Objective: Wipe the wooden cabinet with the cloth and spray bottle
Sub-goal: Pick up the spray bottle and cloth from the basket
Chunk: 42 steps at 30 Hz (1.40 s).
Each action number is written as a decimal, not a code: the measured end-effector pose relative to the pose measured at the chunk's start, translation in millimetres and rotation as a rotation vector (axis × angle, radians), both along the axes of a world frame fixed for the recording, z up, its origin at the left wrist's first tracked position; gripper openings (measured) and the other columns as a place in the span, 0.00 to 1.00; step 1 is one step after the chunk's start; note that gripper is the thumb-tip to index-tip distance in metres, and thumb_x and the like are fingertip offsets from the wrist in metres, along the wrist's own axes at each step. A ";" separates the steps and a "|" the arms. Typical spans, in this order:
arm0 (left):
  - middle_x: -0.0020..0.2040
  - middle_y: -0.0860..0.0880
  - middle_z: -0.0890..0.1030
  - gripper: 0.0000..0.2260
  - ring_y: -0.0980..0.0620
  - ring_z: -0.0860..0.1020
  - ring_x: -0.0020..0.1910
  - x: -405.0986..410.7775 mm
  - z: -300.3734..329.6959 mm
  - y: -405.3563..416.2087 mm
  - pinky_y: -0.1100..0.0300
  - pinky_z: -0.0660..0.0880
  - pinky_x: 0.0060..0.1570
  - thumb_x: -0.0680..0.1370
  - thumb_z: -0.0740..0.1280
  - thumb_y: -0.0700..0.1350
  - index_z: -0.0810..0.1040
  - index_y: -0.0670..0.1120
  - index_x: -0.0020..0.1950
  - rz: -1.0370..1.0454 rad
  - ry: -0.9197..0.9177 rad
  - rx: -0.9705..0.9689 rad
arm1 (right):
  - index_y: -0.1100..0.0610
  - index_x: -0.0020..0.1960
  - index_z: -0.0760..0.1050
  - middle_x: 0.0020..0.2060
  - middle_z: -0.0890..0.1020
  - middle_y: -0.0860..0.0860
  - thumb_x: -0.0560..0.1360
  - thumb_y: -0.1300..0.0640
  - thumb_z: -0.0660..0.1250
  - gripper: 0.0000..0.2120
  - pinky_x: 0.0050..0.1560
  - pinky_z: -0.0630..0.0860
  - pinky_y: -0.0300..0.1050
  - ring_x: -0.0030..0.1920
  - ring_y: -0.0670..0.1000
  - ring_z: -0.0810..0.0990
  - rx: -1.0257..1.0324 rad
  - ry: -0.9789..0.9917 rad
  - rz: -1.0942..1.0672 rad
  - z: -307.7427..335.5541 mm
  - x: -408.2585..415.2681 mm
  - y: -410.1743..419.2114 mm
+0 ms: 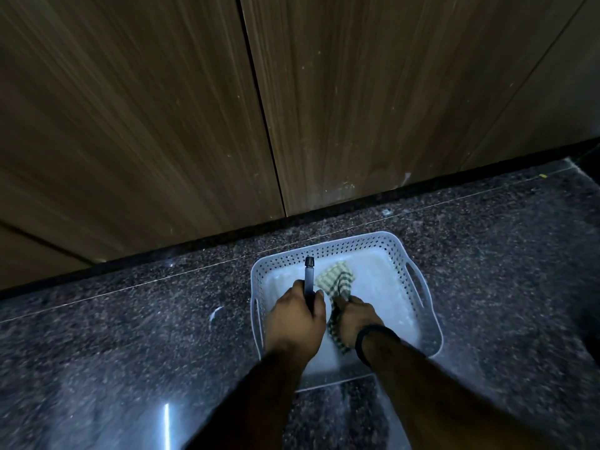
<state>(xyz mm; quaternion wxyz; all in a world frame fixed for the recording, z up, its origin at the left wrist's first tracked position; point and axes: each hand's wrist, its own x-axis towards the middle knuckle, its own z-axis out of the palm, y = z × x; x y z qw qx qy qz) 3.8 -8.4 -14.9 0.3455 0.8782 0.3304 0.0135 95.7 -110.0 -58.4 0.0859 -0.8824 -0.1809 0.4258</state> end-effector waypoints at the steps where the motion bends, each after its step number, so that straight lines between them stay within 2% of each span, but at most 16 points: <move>1: 0.40 0.47 0.77 0.11 0.43 0.78 0.38 0.2 -0.9 0.9 0.53 0.67 0.36 0.86 0.62 0.55 0.72 0.49 0.52 0.005 0.005 0.000 | 0.51 0.78 0.64 0.76 0.67 0.56 0.85 0.54 0.51 0.22 0.72 0.68 0.55 0.74 0.61 0.66 0.021 -0.023 -0.032 0.8 -0.8 0.7; 5: 0.38 0.49 0.77 0.13 0.45 0.75 0.34 -0.3 -2.3 5.8 0.55 0.67 0.34 0.86 0.62 0.57 0.75 0.47 0.56 -0.007 0.044 0.012 | 0.54 0.61 0.80 0.57 0.83 0.57 0.79 0.59 0.62 0.13 0.57 0.78 0.50 0.57 0.60 0.80 0.125 -0.201 -0.147 17.4 -6.0 2.3; 8: 0.38 0.49 0.78 0.14 0.45 0.76 0.35 2.1 -4.5 10.6 0.55 0.67 0.33 0.84 0.64 0.57 0.75 0.47 0.58 -0.041 0.080 -0.016 | 0.57 0.55 0.79 0.52 0.83 0.57 0.77 0.62 0.65 0.08 0.57 0.78 0.50 0.54 0.60 0.80 0.237 -0.266 -0.318 28.1 -5.8 1.2; 12: 0.43 0.48 0.78 0.14 0.45 0.74 0.37 2.5 -11.9 13.7 0.55 0.70 0.38 0.83 0.68 0.53 0.74 0.46 0.63 -0.046 0.091 -0.022 | 0.57 0.50 0.74 0.48 0.82 0.54 0.75 0.63 0.68 0.06 0.55 0.79 0.52 0.51 0.59 0.81 0.404 -0.208 -0.619 27.0 -8.5 -5.3; 14: 0.44 0.47 0.79 0.15 0.45 0.74 0.37 1.2 -15.0 14.0 0.55 0.70 0.39 0.82 0.69 0.52 0.75 0.46 0.64 -0.022 0.066 -0.039 | 0.55 0.57 0.73 0.49 0.81 0.54 0.74 0.62 0.72 0.14 0.55 0.79 0.53 0.52 0.60 0.81 0.475 -0.122 -0.770 22.9 -8.4 -8.9; 17: 0.45 0.47 0.81 0.12 0.39 0.81 0.42 -2.7 -19.5 10.4 0.54 0.70 0.40 0.82 0.70 0.52 0.75 0.48 0.62 0.004 0.013 -0.066 | 0.55 0.74 0.65 0.62 0.75 0.60 0.74 0.65 0.74 0.32 0.63 0.76 0.57 0.61 0.63 0.77 0.582 0.133 -1.025 17.0 -6.3 -11.3; 19: 0.46 0.46 0.83 0.12 0.37 0.83 0.47 -5.2 -21.0 7.2 0.54 0.70 0.41 0.82 0.71 0.52 0.75 0.48 0.61 0.017 -0.025 -0.068 | 0.62 0.72 0.68 0.63 0.77 0.62 0.73 0.69 0.74 0.31 0.59 0.79 0.58 0.59 0.63 0.80 0.673 0.263 -1.201 16.8 -9.4 -12.2; 21: 0.51 0.44 0.86 0.13 0.38 0.84 0.51 -6.9 -20.6 5.9 0.54 0.72 0.43 0.82 0.71 0.53 0.76 0.48 0.61 0.031 -0.050 -0.067 | 0.69 0.63 0.76 0.56 0.83 0.65 0.71 0.71 0.75 0.22 0.45 0.83 0.52 0.49 0.62 0.85 0.795 0.377 -1.296 20.9 -15.4 -12.6; 22: 0.52 0.44 0.87 0.13 0.38 0.85 0.52 -7.4 -20.4 6.4 0.54 0.74 0.45 0.82 0.72 0.53 0.77 0.48 0.61 0.028 -0.056 -0.067 | 0.71 0.61 0.77 0.53 0.84 0.66 0.69 0.71 0.77 0.21 0.39 0.83 0.49 0.44 0.61 0.86 0.842 0.426 -1.309 23.5 -17.5 -11.8; 24: 0.54 0.44 0.87 0.13 0.39 0.85 0.54 -7.5 -20.3 7.9 0.52 0.76 0.48 0.82 0.72 0.53 0.77 0.47 0.61 0.008 -0.052 -0.066 | 0.72 0.62 0.76 0.52 0.84 0.67 0.68 0.71 0.78 0.24 0.37 0.83 0.48 0.42 0.60 0.85 0.879 0.473 -1.301 27.7 -18.1 -10.1; 28: 0.55 0.45 0.87 0.14 0.40 0.85 0.55 -6.7 -20.3 9.7 0.56 0.73 0.47 0.81 0.73 0.52 0.77 0.48 0.62 0.010 -0.040 -0.081 | 0.58 0.69 0.64 0.57 0.76 0.59 0.68 0.77 0.72 0.34 0.39 0.77 0.46 0.47 0.54 0.80 0.785 0.405 -1.195 29.5 -11.4 -7.0; 31: 0.54 0.45 0.87 0.13 0.40 0.84 0.53 -4.8 -19.5 9.2 0.57 0.70 0.46 0.81 0.73 0.52 0.76 0.49 0.61 0.009 -0.017 -0.091 | 0.59 0.64 0.66 0.54 0.77 0.60 0.71 0.75 0.68 0.26 0.41 0.77 0.47 0.46 0.57 0.79 0.775 0.425 -1.177 30.3 -9.9 -7.2; 35: 0.55 0.43 0.86 0.13 0.38 0.83 0.54 -3.4 -17.1 10.0 0.56 0.70 0.46 0.82 0.72 0.50 0.76 0.47 0.62 -0.007 0.007 -0.115 | 0.66 0.50 0.78 0.41 0.78 0.61 0.75 0.67 0.62 0.07 0.38 0.74 0.50 0.36 0.58 0.78 0.760 0.464 -1.201 29.7 -8.0 -10.9; 37: 0.57 0.43 0.86 0.14 0.40 0.83 0.53 -3.3 -16.1 9.8 0.56 0.70 0.46 0.82 0.72 0.50 0.76 0.47 0.64 -0.011 0.014 -0.117 | 0.61 0.46 0.77 0.38 0.78 0.58 0.79 0.63 0.60 0.08 0.39 0.72 0.51 0.36 0.56 0.76 0.741 0.448 -1.229 28.5 -8.1 -13.4; 40: 0.57 0.44 0.85 0.16 0.47 0.77 0.48 -2.2 -16.2 8.9 0.56 0.70 0.47 0.83 0.72 0.51 0.75 0.46 0.67 -0.002 0.012 -0.130 | 0.58 0.44 0.72 0.31 0.70 0.56 0.82 0.59 0.58 0.09 0.32 0.67 0.45 0.29 0.53 0.69 0.695 0.384 -1.240 27.3 -6.2 -17.1; 42: 0.53 0.47 0.83 0.16 0.48 0.75 0.47 -1.0 -16.7 8.5 0.56 0.70 0.47 0.83 0.71 0.52 0.74 0.47 0.66 -0.004 0.018 -0.131 | 0.57 0.47 0.71 0.38 0.68 0.59 0.81 0.57 0.58 0.06 0.39 0.65 0.49 0.37 0.55 0.69 0.687 0.368 -1.236 28.3 -5.3 -18.7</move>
